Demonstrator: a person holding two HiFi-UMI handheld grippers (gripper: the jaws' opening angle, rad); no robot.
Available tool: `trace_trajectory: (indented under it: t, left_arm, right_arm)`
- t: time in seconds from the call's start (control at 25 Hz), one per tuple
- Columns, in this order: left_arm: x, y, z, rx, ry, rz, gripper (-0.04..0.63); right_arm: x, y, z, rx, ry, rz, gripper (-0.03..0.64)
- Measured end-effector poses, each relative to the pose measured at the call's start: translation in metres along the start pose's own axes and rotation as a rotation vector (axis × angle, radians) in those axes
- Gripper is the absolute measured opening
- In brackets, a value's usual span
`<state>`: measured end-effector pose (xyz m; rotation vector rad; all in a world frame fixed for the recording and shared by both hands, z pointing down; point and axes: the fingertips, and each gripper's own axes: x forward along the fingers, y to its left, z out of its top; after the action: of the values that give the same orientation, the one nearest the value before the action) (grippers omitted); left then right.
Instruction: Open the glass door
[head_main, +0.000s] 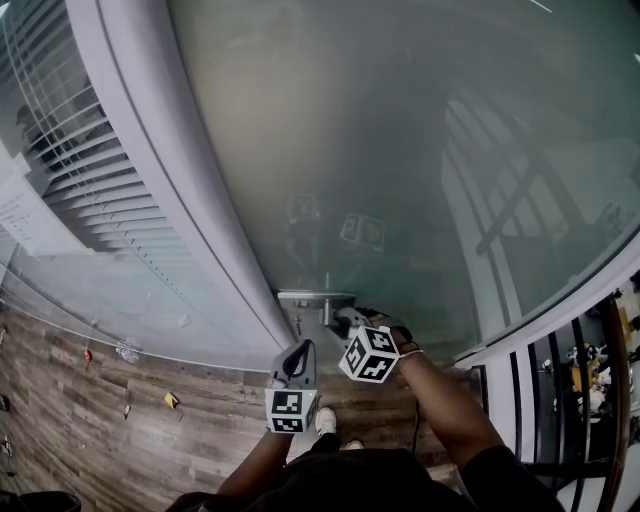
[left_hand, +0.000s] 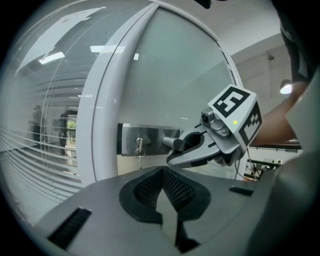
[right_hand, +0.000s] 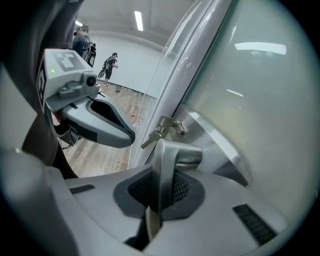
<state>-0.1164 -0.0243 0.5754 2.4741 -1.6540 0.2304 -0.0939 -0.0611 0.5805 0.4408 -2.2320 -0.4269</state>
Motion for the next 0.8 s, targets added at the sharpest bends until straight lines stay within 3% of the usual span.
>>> trace_trajectory:
  t: [0.2,0.8]
  left_arm:
    - [0.002,-0.001,-0.002,-0.002,0.010,-0.003,0.002]
    - [0.043,-0.008,0.012,0.023,-0.014,-0.089,0.002]
  right_arm:
    - [0.002,-0.003,0.004,0.064,-0.115,0.000,0.017]
    - [0.026,-0.044,-0.003,0.111,-0.097,-0.013,0.017]
